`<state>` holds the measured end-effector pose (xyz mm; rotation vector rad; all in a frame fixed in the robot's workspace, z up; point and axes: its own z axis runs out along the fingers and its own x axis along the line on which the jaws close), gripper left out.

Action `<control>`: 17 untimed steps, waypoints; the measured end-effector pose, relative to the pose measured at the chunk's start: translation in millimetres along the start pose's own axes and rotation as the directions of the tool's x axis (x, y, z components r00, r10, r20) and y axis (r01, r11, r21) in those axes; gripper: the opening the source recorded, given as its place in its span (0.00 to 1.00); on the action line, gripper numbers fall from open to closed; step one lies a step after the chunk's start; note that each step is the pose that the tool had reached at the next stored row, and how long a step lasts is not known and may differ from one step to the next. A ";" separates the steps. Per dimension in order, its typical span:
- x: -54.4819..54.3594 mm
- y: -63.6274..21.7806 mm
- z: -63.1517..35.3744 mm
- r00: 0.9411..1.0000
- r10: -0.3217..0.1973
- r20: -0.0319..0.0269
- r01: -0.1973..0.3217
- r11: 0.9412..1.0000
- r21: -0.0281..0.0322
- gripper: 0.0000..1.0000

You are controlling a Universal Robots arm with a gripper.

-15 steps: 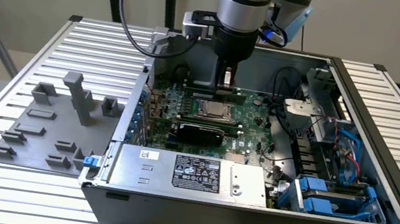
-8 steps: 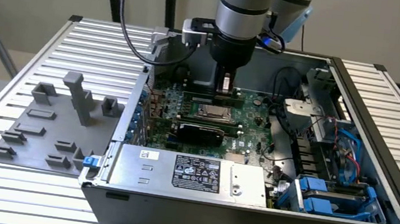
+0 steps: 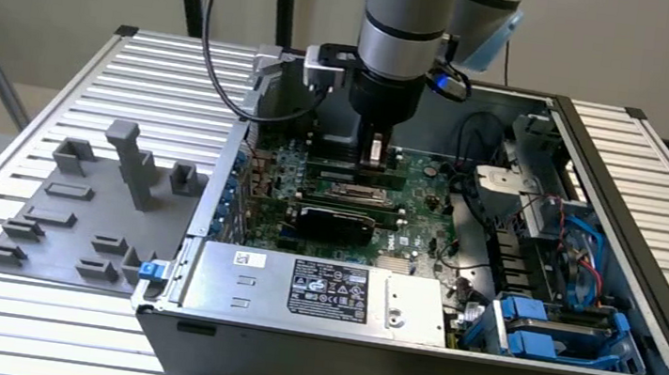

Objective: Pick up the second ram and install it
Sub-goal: 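Insert the second ram into the second slot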

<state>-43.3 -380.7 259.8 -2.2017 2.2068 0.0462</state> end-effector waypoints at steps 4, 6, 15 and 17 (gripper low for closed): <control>0.3 -0.6 6.9 1.000 0.000 -0.004 0.000 1.000 0.000 0.00; 0.4 -1.6 10.2 1.000 0.002 -0.008 -0.002 1.000 0.000 0.00; 0.8 -2.9 21.1 0.999 0.011 -0.031 -0.011 1.000 0.001 0.00; 0.9 -3.0 24.5 0.999 0.011 -0.034 -0.011 1.000 0.001 0.00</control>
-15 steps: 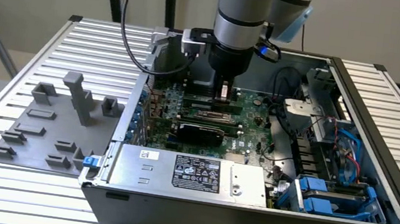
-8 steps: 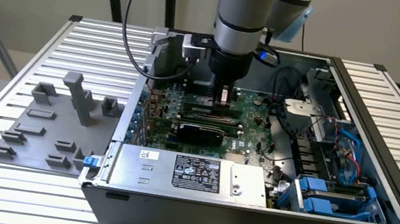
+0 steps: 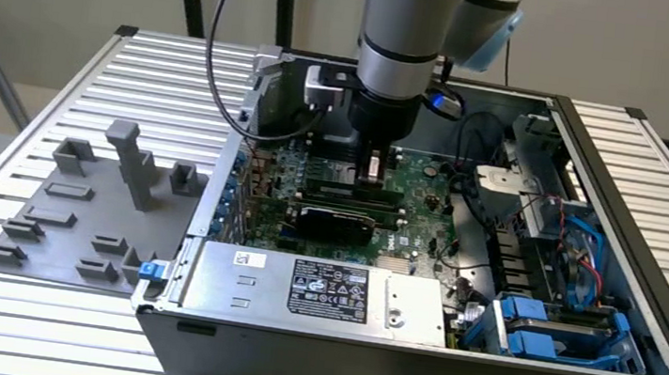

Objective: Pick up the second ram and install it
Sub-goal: 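Insert the second ram into the second slot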

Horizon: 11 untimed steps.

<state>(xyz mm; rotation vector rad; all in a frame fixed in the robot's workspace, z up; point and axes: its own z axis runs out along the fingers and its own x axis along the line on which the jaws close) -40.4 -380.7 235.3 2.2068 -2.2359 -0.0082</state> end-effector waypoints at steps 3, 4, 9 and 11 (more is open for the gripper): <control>-0.1 0.0 3.6 1.000 0.000 -0.001 0.000 1.000 0.000 0.00; -0.3 0.1 4.1 1.000 0.000 -0.001 0.000 1.000 0.000 0.00; -2.0 0.7 6.1 1.000 0.000 -0.001 0.000 1.000 0.000 0.00; -3.1 0.9 7.5 1.000 0.000 -0.002 0.000 1.000 0.000 0.00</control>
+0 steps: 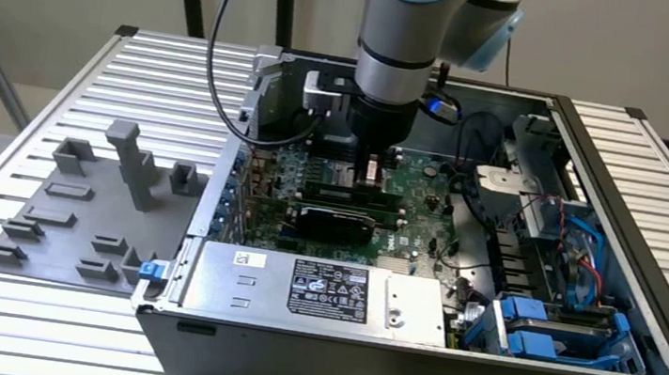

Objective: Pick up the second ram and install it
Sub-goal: 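Insert the second ram into the second slot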

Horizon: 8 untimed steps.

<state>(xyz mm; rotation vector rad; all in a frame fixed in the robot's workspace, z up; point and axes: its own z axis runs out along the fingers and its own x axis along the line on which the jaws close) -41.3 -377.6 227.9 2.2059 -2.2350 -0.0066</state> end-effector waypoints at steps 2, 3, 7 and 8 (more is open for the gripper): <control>-0.3 0.0 1.4 1.000 0.000 -0.002 0.000 1.000 0.000 0.00; -0.3 0.0 2.0 1.000 0.000 -0.004 0.000 1.000 0.000 0.00; -0.9 0.2 4.6 1.000 0.000 -0.012 0.000 1.000 0.000 0.00; -1.4 0.2 4.8 1.000 0.000 -0.013 0.000 1.000 0.000 0.00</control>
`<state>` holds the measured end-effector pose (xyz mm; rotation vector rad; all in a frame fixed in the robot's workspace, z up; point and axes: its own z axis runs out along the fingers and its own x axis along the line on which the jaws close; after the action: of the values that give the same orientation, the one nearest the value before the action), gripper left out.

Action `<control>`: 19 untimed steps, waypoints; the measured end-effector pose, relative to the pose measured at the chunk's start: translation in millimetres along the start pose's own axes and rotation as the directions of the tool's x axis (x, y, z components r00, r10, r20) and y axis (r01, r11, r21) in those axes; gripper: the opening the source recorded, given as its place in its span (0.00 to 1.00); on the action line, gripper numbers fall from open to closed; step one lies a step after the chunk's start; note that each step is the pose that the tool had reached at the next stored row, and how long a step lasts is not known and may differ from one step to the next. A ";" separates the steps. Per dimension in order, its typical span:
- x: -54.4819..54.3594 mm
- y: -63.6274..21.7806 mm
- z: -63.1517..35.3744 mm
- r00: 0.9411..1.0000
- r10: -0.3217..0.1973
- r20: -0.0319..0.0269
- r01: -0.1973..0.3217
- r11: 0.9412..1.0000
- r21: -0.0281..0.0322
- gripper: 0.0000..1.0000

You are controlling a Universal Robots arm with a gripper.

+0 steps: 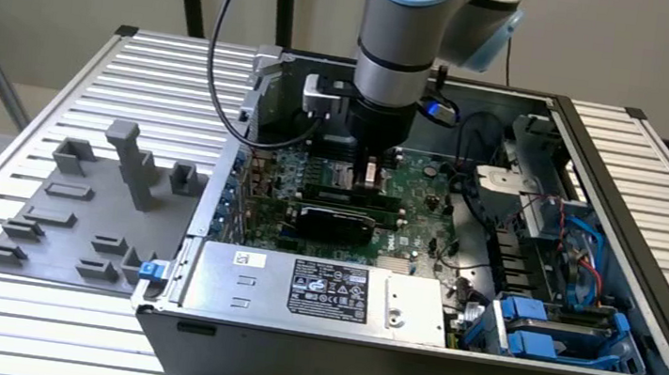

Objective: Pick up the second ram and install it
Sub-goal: 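Insert the second ram into the second slot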

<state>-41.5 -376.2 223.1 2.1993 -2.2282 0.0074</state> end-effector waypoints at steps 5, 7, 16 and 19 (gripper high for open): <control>-2.7 0.0 0.6 1.000 0.000 0.000 0.000 1.000 0.000 0.00; -2.7 0.0 0.6 1.000 0.000 0.000 0.000 1.000 0.000 0.00; -2.8 0.0 3.5 1.000 0.000 0.000 0.000 1.000 0.000 0.00; -2.8 0.0 5.1 1.000 0.000 0.000 0.000 1.000 0.000 0.00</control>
<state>-41.5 -373.4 218.0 2.1996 -2.2285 0.0077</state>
